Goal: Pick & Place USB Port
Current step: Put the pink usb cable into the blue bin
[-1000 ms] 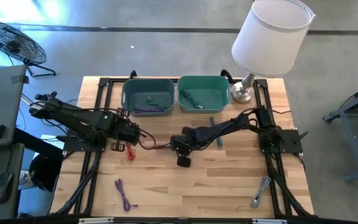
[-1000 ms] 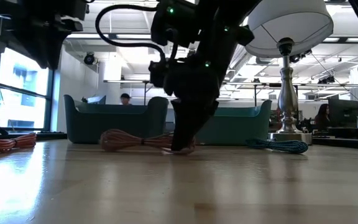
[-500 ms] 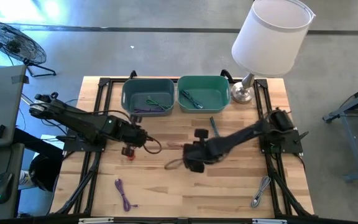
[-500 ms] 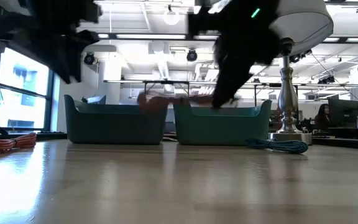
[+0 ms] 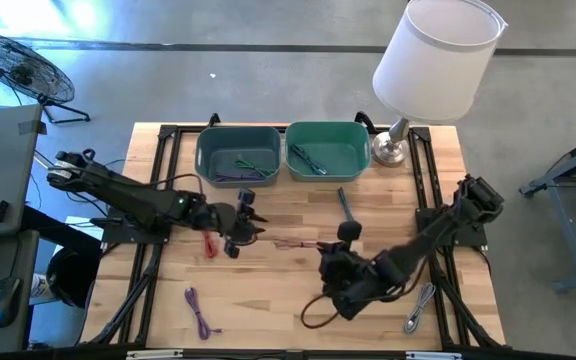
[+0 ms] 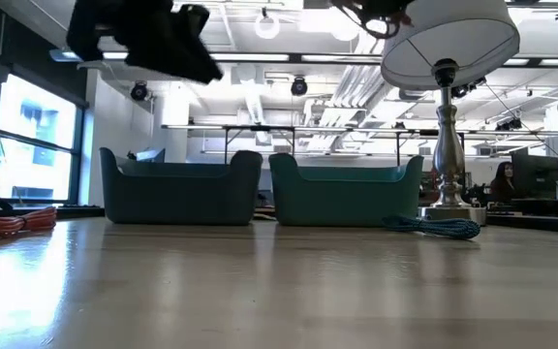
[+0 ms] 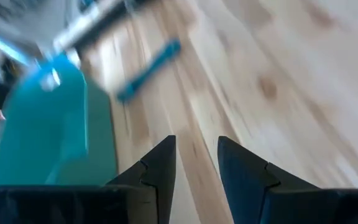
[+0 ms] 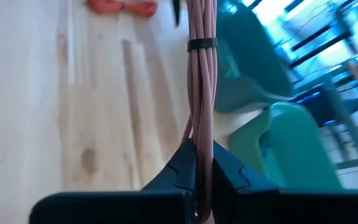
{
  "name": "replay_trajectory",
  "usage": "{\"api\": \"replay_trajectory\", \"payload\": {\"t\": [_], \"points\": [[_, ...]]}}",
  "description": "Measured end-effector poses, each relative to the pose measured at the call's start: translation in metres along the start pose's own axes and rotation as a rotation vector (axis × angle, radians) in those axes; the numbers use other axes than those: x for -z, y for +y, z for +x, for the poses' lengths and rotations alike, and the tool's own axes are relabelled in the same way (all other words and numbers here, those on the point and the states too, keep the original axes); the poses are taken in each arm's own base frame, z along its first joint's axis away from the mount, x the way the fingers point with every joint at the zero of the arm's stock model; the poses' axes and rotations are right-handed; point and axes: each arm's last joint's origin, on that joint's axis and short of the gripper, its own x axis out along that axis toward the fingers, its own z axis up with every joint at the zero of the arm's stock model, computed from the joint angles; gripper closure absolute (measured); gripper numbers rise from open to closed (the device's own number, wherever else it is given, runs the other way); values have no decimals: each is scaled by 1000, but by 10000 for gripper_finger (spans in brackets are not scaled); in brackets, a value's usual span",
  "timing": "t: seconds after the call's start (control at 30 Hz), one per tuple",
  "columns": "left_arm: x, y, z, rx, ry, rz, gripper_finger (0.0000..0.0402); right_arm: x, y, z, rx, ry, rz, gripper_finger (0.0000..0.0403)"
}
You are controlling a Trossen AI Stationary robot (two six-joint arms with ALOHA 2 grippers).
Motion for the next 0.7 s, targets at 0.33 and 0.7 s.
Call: {"api": "replay_trajectory", "payload": {"t": [0.33,0.7], "points": [[-9,-2,3,-48,-434,58,342,-4,0,-3,80,-64,-31,395],[-6,2,5,-15,-460,46,352,-18,0,6,34,-106,-76,395]]}}
